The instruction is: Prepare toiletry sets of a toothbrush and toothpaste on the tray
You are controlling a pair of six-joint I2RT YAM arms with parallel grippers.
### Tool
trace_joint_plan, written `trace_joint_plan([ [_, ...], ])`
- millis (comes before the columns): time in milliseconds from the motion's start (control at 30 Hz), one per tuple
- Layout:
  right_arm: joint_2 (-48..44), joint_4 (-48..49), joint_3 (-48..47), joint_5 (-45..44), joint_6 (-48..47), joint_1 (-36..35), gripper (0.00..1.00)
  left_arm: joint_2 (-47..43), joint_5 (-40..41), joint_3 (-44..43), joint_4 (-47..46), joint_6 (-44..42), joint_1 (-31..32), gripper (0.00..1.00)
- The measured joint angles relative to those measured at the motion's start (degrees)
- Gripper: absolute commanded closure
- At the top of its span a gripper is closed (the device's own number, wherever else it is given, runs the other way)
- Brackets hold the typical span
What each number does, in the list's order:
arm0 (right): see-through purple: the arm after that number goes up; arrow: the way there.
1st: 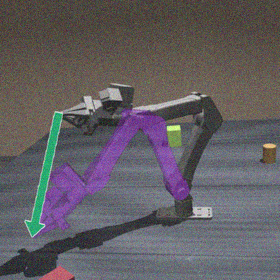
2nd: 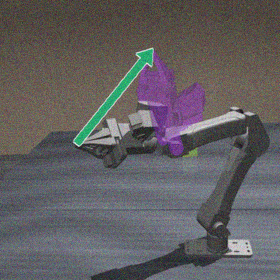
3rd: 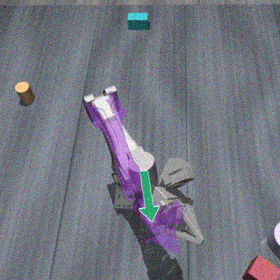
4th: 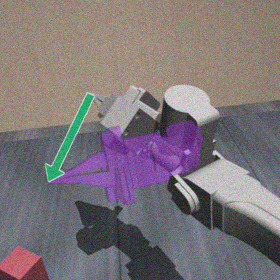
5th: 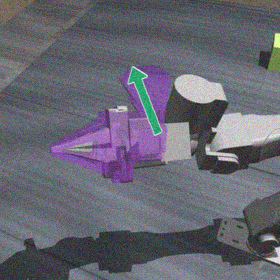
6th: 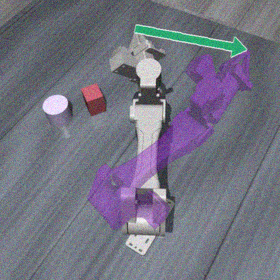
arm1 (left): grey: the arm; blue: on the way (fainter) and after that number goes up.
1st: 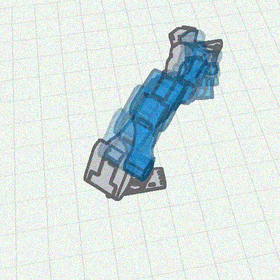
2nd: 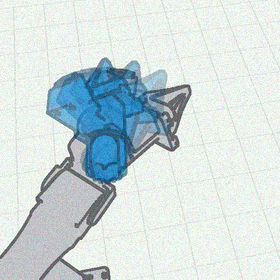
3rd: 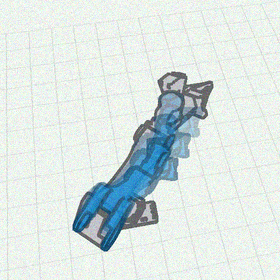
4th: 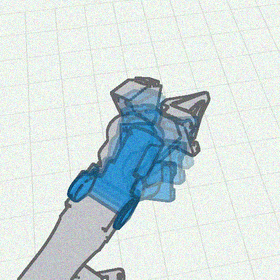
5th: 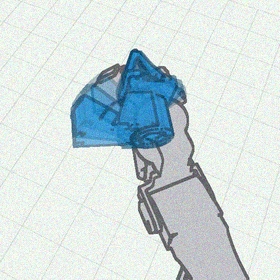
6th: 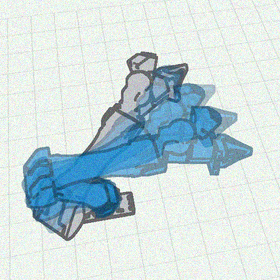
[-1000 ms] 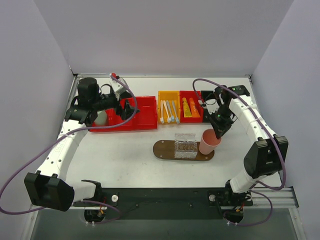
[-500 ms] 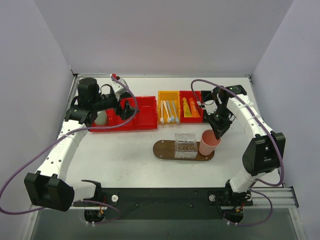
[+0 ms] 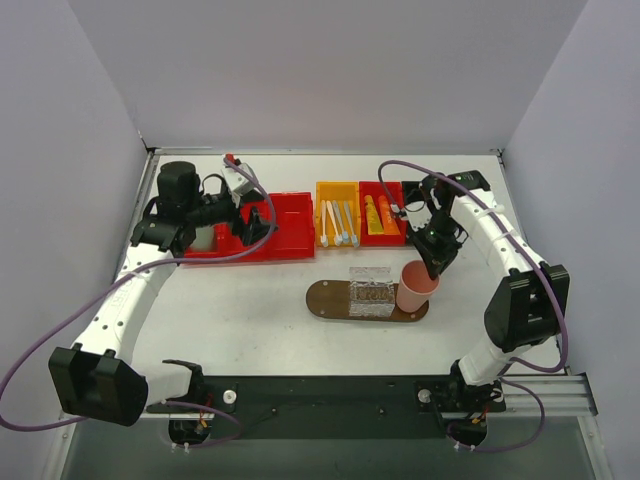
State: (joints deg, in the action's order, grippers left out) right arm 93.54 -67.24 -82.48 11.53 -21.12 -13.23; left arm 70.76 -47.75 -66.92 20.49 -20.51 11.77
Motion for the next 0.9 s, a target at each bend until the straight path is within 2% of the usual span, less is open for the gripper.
trace_joint_plan([
  [200, 0.0, 0.3, 0.7, -0.2, 0.0, 0.0, 1.0, 0.0, 0.0, 0.2, -0.1, 0.0, 0.0, 0.07],
  [900, 0.0, 1.5, 2.3, -0.6, 0.5, -0.7, 0.81, -0.5, 0.0, 0.4, 0.0, -0.2, 0.0, 0.07],
])
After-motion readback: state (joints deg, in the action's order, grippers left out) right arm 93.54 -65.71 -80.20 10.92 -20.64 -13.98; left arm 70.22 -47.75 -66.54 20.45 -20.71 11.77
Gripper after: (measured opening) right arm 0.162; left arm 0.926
